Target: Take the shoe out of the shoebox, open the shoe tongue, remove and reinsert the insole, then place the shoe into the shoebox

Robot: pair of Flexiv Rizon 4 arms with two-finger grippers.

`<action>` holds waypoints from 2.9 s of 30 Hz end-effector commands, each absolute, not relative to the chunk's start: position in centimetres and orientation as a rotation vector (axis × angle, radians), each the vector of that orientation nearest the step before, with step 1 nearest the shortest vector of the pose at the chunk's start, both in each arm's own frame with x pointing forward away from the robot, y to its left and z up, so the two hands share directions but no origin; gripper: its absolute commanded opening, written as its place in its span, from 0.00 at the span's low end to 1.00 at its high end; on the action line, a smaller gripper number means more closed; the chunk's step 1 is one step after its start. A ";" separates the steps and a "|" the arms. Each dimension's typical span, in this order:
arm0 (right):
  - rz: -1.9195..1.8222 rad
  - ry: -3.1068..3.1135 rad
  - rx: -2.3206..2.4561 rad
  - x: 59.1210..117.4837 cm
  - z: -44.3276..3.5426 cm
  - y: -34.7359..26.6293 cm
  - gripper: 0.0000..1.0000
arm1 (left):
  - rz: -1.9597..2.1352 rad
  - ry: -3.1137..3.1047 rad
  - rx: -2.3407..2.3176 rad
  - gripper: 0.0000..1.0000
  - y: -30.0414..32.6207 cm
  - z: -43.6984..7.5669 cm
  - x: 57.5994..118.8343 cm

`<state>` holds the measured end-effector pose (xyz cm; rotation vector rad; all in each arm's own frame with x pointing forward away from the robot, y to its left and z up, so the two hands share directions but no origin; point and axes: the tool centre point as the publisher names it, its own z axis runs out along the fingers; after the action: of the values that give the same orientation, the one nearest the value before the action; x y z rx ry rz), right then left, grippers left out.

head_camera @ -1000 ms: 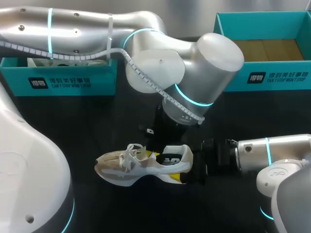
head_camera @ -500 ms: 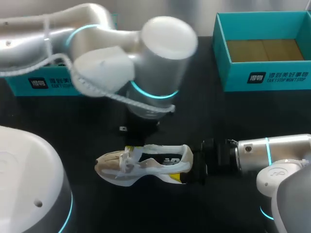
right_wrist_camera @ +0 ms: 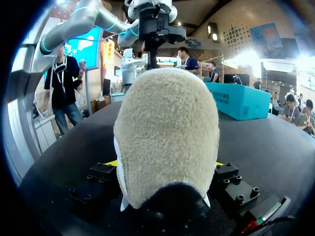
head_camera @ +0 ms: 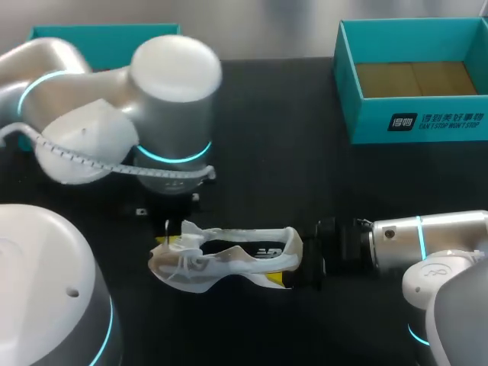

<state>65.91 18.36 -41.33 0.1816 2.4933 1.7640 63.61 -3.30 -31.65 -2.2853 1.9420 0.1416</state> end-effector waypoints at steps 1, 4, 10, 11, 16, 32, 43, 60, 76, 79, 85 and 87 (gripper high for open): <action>1.758 2.499 0.183 66.0 -41.5 18.5 0.00 | -0.166 2.062 -2.406 0.00 -1.4 -33.4 63.2; 1.758 2.499 0.183 66.0 -41.5 18.5 0.00 | -0.132 2.061 -2.393 0.00 -1.1 -34.5 63.0; 1.758 2.499 0.183 66.0 -41.5 18.5 0.00 | -0.071 2.067 -2.389 0.00 -0.5 -36.5 63.0; 1.758 2.499 0.183 66.0 -41.5 18.5 0.00 | -0.058 2.065 -2.387 0.00 -0.4 -36.8 63.0; 1.758 2.499 0.183 66.0 -41.5 18.5 0.00 | -0.016 2.043 -2.389 0.00 0.0 -37.8 63.5; 1.758 2.499 0.183 66.0 -41.5 18.5 0.00 | -0.171 2.137 -2.287 0.72 0.3 -32.0 62.6; 1.758 2.499 0.183 66.0 -41.5 18.5 0.00 | -0.311 2.263 -2.152 0.57 -3.4 -27.1 63.6; 1.758 2.499 0.183 66.0 -41.5 18.5 0.00 | -0.352 2.708 -1.653 0.00 -8.6 -22.8 64.7; 1.758 2.499 0.183 66.0 -41.5 18.5 0.00 | -0.369 3.159 -0.691 0.00 -12.9 -19.4 64.4; 1.758 2.499 0.183 66.0 -41.5 18.5 0.00 | -0.369 3.159 -0.691 0.00 -12.9 -19.4 64.4; 1.758 2.499 0.183 66.0 -41.5 18.5 0.00 | -0.369 3.159 -0.691 0.00 -12.9 -19.4 64.4; 1.758 2.499 0.183 66.0 -41.5 18.5 0.00 | -0.369 3.159 -0.691 0.00 -12.9 -19.4 64.4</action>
<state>65.92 18.38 -41.36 0.1825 2.4944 1.7630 64.22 -12.59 -19.49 -0.6914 3.1532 -0.3914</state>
